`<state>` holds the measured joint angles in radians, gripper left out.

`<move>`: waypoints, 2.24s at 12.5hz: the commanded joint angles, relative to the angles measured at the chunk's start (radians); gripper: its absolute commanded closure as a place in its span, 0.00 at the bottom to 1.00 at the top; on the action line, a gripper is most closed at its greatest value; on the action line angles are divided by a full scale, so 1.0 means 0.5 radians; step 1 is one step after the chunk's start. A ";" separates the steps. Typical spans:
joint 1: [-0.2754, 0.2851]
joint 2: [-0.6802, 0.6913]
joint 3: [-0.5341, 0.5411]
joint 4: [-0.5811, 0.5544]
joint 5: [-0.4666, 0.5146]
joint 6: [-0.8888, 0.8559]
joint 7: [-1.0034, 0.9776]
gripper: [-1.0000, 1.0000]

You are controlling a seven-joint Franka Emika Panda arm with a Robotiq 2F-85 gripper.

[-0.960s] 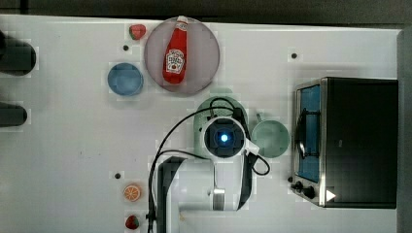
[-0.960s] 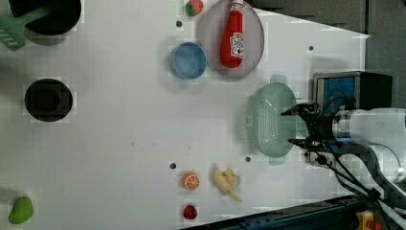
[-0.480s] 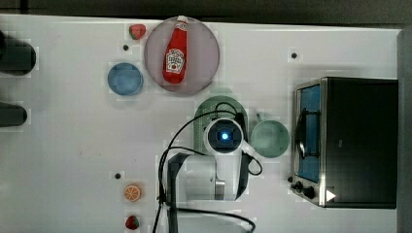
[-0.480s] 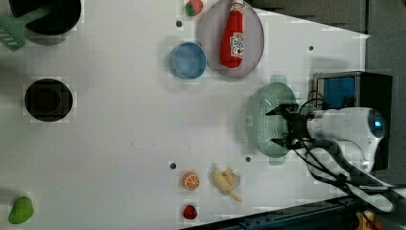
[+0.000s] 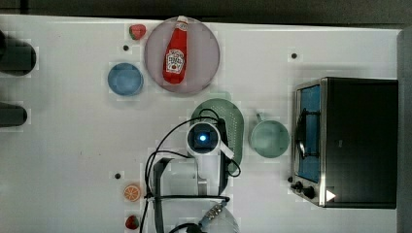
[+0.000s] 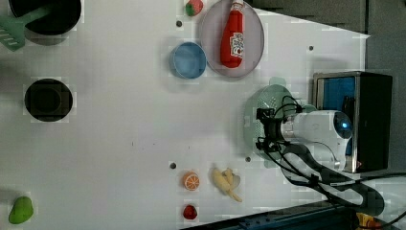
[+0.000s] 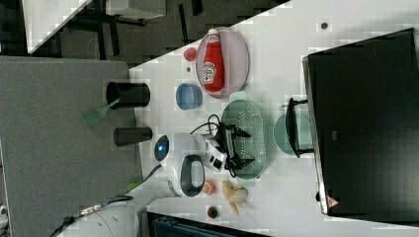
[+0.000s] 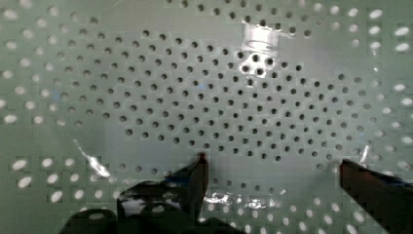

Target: Drag strainer right to left.

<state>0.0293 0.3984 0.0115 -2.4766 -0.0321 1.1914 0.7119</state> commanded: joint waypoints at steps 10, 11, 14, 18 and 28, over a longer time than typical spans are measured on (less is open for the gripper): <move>0.393 -0.021 0.160 0.071 0.053 0.031 0.759 0.00; 0.432 -0.007 0.168 0.094 0.053 0.024 0.816 0.00; 0.545 0.056 0.174 0.186 0.055 0.005 0.872 0.00; 0.677 0.143 0.175 0.330 0.129 -0.030 0.877 0.00; 1.014 0.308 0.174 0.692 0.361 -0.158 1.103 0.00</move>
<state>0.5171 0.5396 0.0720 -2.1582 0.1160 1.1328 1.1914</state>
